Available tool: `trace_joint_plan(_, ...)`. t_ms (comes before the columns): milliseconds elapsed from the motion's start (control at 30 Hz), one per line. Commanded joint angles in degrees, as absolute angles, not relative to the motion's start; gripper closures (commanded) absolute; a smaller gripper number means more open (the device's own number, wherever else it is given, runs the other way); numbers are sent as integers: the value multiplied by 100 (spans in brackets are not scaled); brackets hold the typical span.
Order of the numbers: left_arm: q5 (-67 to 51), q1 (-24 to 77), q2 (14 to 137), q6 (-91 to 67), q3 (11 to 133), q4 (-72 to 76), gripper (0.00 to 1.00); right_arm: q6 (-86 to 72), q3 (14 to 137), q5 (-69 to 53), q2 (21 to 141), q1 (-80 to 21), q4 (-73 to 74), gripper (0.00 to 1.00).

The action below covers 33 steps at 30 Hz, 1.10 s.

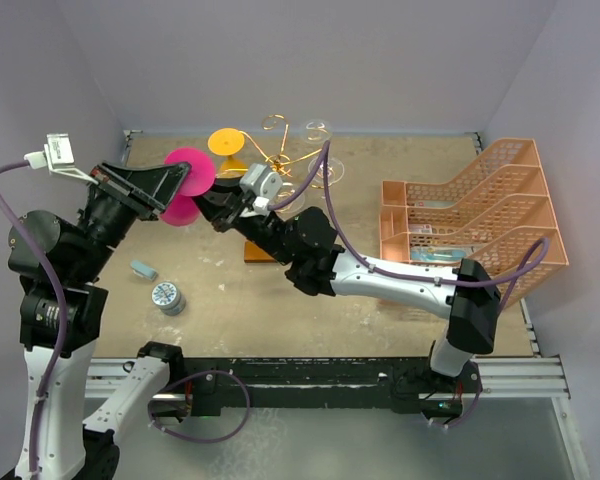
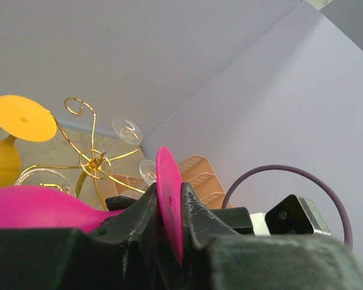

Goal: Place the wine glass upside down on the wine glass rack

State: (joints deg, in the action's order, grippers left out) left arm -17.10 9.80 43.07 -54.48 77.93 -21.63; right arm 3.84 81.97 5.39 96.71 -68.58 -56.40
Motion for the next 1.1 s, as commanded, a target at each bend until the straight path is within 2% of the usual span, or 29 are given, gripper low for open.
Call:
trace_joint_plan(0,-1850,967,4376,-5332,8040,-2328,93,403,8595,501,9621,-6898,-6083,100)
trace_joint_plan(33,-1832,967,4372,-5322,8049,-2336,100,361,8610,481,9624,-6899,-6102,100)
trace_joint_plan(133,-1707,967,4358,-5287,8118,-2351,100,158,8605,528,9617,-6899,-6141,100)
trace_joint_plan(233,-1444,967,4365,-5201,8235,-2419,100,18,8425,542,9507,-6899,-6272,79)
trace_joint_plan(300,-1222,967,4389,-5131,8334,-2508,100,-1,8206,534,9359,-6895,-6450,60)
trace_joint_plan(367,-989,967,4407,-5091,8388,-2539,100,-19,7987,566,9223,-6895,-6605,49)
trace_joint_plan(433,-768,967,4462,-5039,8410,-2582,100,-53,7788,546,9069,-6896,-6750,43)
trace_joint_plan(633,-113,967,4625,-4863,8329,-2544,100,-177,7126,722,8423,-6897,-6780,38)
trace_joint_plan(800,-40,967,4912,-4771,8315,-2190,100,-559,6533,1075,7642,-6898,-6711,37)
trace_joint_plan(1067,379,965,6029,-4321,8788,-1922,100,-739,5845,1550,6323,-6883,-6070,34)
